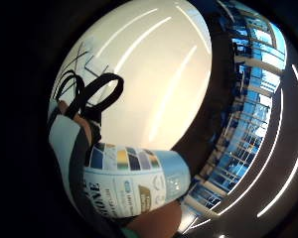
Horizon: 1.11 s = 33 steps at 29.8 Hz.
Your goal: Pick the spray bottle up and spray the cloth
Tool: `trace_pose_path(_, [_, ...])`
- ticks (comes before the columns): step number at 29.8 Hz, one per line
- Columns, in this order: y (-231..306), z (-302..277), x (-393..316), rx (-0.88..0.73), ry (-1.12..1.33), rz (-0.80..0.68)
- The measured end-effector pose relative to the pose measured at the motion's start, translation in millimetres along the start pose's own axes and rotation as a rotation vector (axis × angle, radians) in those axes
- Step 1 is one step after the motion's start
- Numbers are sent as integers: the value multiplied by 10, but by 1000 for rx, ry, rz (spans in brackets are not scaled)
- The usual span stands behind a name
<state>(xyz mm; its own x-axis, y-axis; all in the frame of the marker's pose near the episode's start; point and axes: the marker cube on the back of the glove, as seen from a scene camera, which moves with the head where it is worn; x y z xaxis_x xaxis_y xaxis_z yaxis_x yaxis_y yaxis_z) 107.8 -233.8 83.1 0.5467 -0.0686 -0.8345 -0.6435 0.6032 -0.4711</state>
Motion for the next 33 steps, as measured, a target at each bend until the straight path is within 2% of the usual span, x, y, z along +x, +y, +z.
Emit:
trace_pose_path(16, [244, -338, -293, 178, -482, -206])
trace_pose_path(22, [423, -506, -483, 232, -703, -282])
trace_pose_path(29, [576, -517, -853, 204, -1071, -416])
trace_pose_path(33, [581, -535, -994, 282, -1193, -454])
